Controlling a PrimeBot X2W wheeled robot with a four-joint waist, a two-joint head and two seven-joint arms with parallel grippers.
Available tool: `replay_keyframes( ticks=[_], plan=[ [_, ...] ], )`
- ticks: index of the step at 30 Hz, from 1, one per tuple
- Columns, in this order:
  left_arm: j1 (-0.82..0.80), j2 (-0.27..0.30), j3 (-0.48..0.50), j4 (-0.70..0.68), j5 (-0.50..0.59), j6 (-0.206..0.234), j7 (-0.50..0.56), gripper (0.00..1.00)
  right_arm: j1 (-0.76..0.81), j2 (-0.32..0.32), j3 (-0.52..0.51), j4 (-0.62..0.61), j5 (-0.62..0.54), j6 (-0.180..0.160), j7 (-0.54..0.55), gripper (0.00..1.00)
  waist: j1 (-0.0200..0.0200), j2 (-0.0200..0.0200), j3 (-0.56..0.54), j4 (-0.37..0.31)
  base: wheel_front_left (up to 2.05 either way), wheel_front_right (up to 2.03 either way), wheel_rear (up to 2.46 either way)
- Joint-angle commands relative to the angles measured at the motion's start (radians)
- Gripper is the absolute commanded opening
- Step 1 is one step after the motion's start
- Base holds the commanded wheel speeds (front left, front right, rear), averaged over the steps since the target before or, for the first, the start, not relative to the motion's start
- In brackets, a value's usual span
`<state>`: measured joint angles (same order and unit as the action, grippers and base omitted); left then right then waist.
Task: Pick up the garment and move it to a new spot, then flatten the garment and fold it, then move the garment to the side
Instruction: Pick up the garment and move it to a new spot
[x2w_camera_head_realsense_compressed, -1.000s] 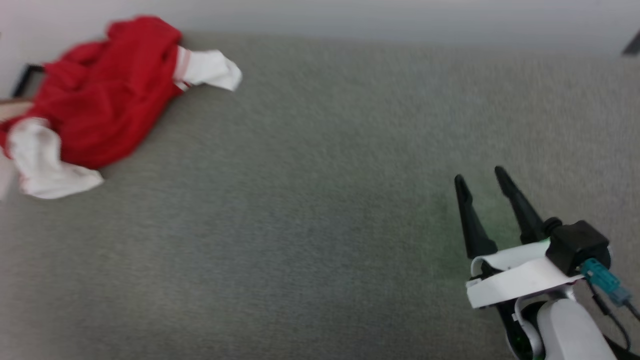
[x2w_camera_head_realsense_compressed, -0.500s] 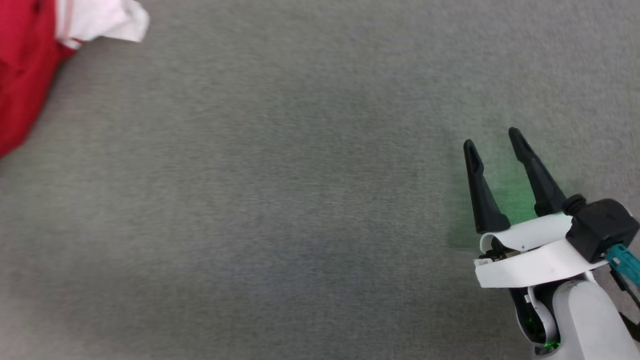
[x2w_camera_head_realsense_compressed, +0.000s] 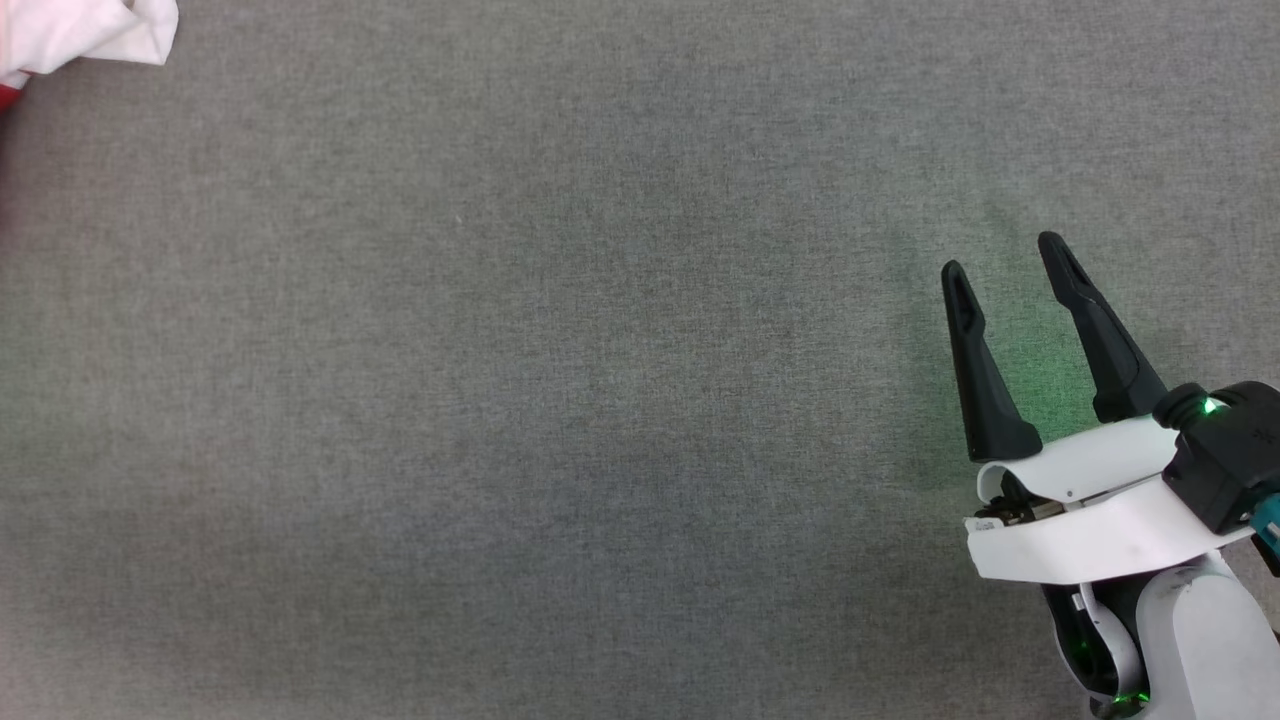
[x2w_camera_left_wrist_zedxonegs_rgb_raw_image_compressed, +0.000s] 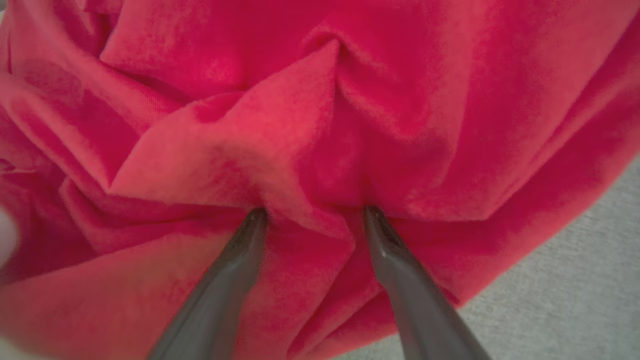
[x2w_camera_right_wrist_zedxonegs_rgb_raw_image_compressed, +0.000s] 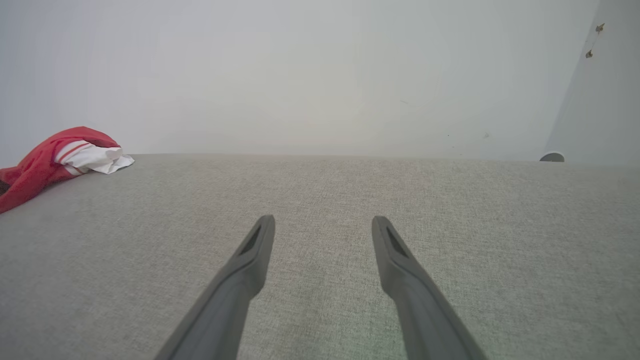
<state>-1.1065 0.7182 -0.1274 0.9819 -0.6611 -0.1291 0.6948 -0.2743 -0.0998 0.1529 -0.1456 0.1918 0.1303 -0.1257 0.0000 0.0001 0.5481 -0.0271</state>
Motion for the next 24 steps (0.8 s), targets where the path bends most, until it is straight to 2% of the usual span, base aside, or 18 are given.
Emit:
replay_keyframes(
  ticks=[1,4,5,6,7,8,14,24],
  plan=[
    [0.014,-0.009,-0.018,0.016,-0.011,-0.003,0.003,1.0,0.015,-0.003,0.002,-0.009,-0.002,0.001,0.007,1.0,0.0,-0.0001,-0.003,-0.001,0.0,0.0,0.0],
    [0.024,-0.015,-0.033,0.047,-0.026,-0.003,-0.002,1.0,0.02,-0.003,0.003,-0.019,-0.002,0.001,0.018,1.0,0.0,-0.0001,-0.009,0.001,0.0,0.0,0.0],
    [0.024,-0.018,-0.036,0.059,-0.029,-0.003,-0.008,0.86,0.02,-0.004,0.003,-0.021,-0.003,0.001,0.02,1.0,0.0,-0.0001,-0.011,0.002,0.0,0.0,0.0],
    [0.021,-0.021,-0.035,0.073,-0.034,-0.003,-0.016,0.46,0.02,-0.004,0.002,-0.023,-0.003,0.001,0.023,1.0,0.0,-0.0001,-0.014,0.003,0.0,0.0,0.0],
    [0.017,-0.024,-0.039,0.084,-0.031,-0.003,-0.023,0.18,0.021,-0.004,0.001,-0.025,-0.002,0.001,0.026,1.0,0.0,-0.0001,-0.018,0.006,0.0,0.0,0.0],
    [0.011,-0.027,-0.038,0.095,-0.03,-0.002,-0.043,0.0,0.024,-0.004,0.001,-0.025,-0.002,0.001,0.029,1.0,0.0,-0.0001,-0.023,0.008,0.0,0.0,0.0],
    [-0.025,-0.032,-0.049,0.123,-0.026,-0.001,-0.133,0.0,0.044,-0.005,-0.001,-0.013,0.004,0.001,0.035,1.0,0.0,-0.0001,-0.069,0.031,0.0,0.0,0.0],
    [-0.067,-0.009,-0.11,0.066,-0.037,-0.001,-0.241,0.0,0.071,0.003,0.007,0.03,0.019,0.001,0.024,1.0,0.0,-0.0001,-0.186,0.074,0.0,0.0,0.0]
  ],
)
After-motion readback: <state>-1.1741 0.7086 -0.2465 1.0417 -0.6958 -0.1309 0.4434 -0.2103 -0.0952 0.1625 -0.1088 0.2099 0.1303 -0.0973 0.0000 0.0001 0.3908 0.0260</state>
